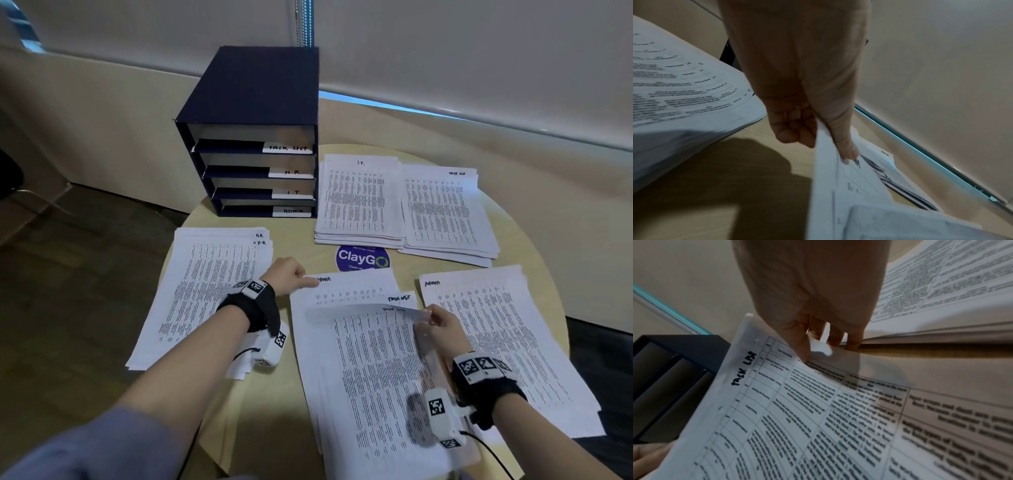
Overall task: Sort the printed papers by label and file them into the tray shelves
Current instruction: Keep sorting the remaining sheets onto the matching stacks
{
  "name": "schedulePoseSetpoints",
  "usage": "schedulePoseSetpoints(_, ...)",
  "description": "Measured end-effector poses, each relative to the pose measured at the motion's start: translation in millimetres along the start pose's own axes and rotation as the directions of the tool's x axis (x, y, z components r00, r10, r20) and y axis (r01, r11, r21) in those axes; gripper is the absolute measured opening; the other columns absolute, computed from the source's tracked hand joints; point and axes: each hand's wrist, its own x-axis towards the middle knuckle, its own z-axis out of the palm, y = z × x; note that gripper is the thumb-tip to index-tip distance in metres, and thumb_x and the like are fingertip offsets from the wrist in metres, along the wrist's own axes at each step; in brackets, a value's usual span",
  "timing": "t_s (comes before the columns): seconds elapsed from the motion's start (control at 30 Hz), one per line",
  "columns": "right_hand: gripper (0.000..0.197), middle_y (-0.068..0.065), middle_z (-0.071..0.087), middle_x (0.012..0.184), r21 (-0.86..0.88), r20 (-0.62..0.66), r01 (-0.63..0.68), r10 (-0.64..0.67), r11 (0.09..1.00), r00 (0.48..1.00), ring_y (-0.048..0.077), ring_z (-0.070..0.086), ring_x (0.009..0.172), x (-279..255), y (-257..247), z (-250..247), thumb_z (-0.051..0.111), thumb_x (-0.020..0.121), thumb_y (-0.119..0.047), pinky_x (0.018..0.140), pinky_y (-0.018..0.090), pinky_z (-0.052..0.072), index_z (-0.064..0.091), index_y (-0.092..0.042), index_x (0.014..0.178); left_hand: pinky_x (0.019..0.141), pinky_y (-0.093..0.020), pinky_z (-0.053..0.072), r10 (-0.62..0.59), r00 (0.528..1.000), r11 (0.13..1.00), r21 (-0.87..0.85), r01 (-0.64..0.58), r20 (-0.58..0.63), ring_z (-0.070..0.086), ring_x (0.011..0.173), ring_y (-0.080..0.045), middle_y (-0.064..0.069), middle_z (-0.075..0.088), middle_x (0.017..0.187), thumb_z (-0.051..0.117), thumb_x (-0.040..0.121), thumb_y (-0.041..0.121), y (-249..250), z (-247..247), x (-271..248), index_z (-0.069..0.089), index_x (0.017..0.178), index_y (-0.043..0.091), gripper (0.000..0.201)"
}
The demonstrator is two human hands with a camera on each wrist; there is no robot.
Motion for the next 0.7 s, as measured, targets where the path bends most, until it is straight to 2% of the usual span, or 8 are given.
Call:
schedulePoseSetpoints(0.17,0.017,0.011,0.06,0.093,0.086,-0.037,-0.058,0.061,0.995,0.997,0.027,0.06,0.081,-3.1,1.4,2.1,0.054,0.084,0.006,0.054,0.028,0.045,0.051,-0.006,0.095,0.05,-0.026,0.025,-0.076,0.997,0.994,-0.076,0.074,-0.026,0.029,0.045,-0.015,0.002,0.031,0.049,0.054,0.094,0.044,2.2,-1.3,0.1,0.03,0.049,0.018,0.057)
schedulePoseSetpoints(0.27,0.028,0.006,0.061,0.092,0.209,-0.061,-0.074,0.088,0.975,0.994,0.023,0.061,0.07,-7.5,-3.2,1.1,0.053,0.085,0.007,0.053,0.031,0.05,0.049,-0.013,0.103,0.078,-0.03,0.045,-0.175,0.982,0.968,-0.194,0.157,-0.076,0.063,0.073,-0.023,-0.006,0.066,0.074,0.033,0.1,0.051,-1.1,-3.3,-1.9,0.057,0.062,0.012,0.059)
schedulePoseSetpoints(0.33,0.023,0.007,0.068,0.09,0.219,-0.049,-0.087,0.099,0.972,0.994,0.027,0.065,0.075,-6.9,-3.2,-1.0,0.053,0.085,0.005,0.059,0.036,0.053,0.059,-0.01,0.102,0.088,-0.032,0.046,-0.23,0.96,0.942,-0.285,0.178,-0.161,0.066,0.089,-0.025,-0.007,0.07,0.088,0.026,0.101,0.053,-6.8,-5.8,-4.9,0.065,0.079,0.011,0.061)
schedulePoseSetpoints(0.4,0.025,0.007,0.073,0.082,0.275,-0.063,-0.085,0.106,0.958,0.992,0.03,0.068,0.079,-4.5,-3.2,-4.3,0.055,0.083,0.004,0.07,0.044,0.056,0.068,-0.012,0.097,0.091,-0.035,0.046,-0.257,0.938,0.902,-0.407,0.146,-0.234,0.065,0.093,-0.022,-0.004,0.07,0.095,0.028,0.098,0.059,-13.4,-3.9,-8.4,0.064,0.092,0.014,0.058)
schedulePoseSetpoints(0.47,0.024,0.008,0.073,0.078,0.362,-0.082,-0.061,0.097,0.93,0.992,0.027,0.068,0.075,-6.5,-15.7,-7.4,0.055,0.082,0.006,0.069,0.041,0.056,0.068,-0.01,0.094,0.094,-0.036,0.045,-0.222,0.963,0.81,-0.579,0.093,-0.156,0.063,0.092,-0.021,-0.003,0.067,0.098,0.037,0.087,0.074,-9.0,1.7,-16.8,0.062,0.1,0.019,0.062)
schedulePoseSetpoints(0.57,0.025,0.001,0.071,0.063,0.545,-0.057,-0.028,0.07,0.838,0.996,0.012,0.067,0.054,-7.5,-42.6,-12.7,0.045,0.087,0.012,0.046,0.022,0.05,0.062,-0.006,0.088,0.111,-0.05,0.034,-0.091,0.99,0.624,-0.769,0.139,0.105,0.058,0.101,-0.02,0.0,0.057,0.112,0.054,0.073,0.079,2.7,23.1,-27.8,0.049,0.122,0.018,0.078)
schedulePoseSetpoints(0.63,0.023,0.003,0.071,0.064,0.617,-0.061,-0.014,0.065,0.787,0.996,0.01,0.065,0.05,1.6,-55.0,-15.6,0.045,0.089,0.011,0.043,0.02,0.047,0.061,-0.004,0.094,0.116,-0.052,0.024,-0.062,0.971,0.638,-0.739,0.216,0.231,0.047,0.128,-0.02,0.009,0.041,0.139,0.064,0.073,0.072,10.5,38.5,-35.1,0.03,0.142,0.025,0.09)
schedulePoseSetpoints(0.7,0.019,0.008,0.069,0.071,0.67,-0.1,-0.004,0.095,0.742,0.99,0.01,0.063,0.048,11.9,-63.2,-16.9,0.046,0.09,0.009,0.039,0.018,0.044,0.059,0.0,0.101,0.116,-0.049,0.025,-0.069,0.975,0.705,-0.681,0.199,0.213,0.04,0.135,-0.019,0.009,0.033,0.15,0.072,0.078,0.055,14.1,49.6,-38.5,0.021,0.147,0.035,0.087)
